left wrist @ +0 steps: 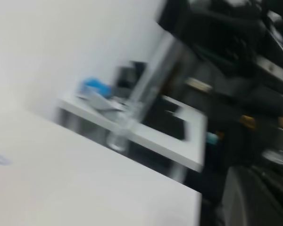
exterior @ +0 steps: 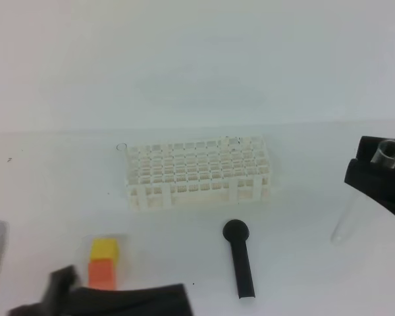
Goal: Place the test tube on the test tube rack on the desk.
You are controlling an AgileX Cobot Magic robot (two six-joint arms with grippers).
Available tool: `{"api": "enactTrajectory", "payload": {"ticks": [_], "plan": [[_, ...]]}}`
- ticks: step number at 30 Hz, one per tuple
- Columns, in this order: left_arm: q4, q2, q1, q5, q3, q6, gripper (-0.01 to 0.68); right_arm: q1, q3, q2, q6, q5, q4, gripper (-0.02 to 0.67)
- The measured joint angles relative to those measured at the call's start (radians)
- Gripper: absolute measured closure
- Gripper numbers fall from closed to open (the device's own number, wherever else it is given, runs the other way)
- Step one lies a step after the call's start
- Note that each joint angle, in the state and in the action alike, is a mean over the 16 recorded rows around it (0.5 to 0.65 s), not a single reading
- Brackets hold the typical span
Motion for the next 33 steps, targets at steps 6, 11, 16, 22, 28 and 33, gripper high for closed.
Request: {"api": "enactTrajectory", "payload": {"ticks": [6, 11, 16, 22, 28, 33], "plan": [[0.111, -0.208, 0.000, 0.381, 0.001, -0.065, 0.674, 0.000, 0.008, -0.004, 0.005, 0.006, -0.016, 0.529], [0.188, -0.319, 0.000, 0.662, 0.002, -0.073, 0.674, 0.000, 0.014, -0.004, 0.006, 0.018, -0.021, 0.529], [0.258, -0.372, 0.000, 0.853, 0.003, -0.073, 0.674, 0.000, 0.015, -0.004, 0.006, 0.032, -0.023, 0.529], [0.304, -0.389, 0.000, 0.921, 0.003, -0.073, 0.674, 0.000, 0.015, -0.004, 0.007, 0.042, -0.024, 0.529], [0.334, -0.389, 0.000, 0.921, 0.003, -0.073, 0.674, 0.000, 0.015, -0.004, 0.007, 0.044, -0.024, 0.529], [0.343, -0.389, 0.000, 0.920, 0.003, -0.073, 0.674, 0.000, 0.015, -0.004, 0.008, 0.044, -0.024, 0.529]]}}
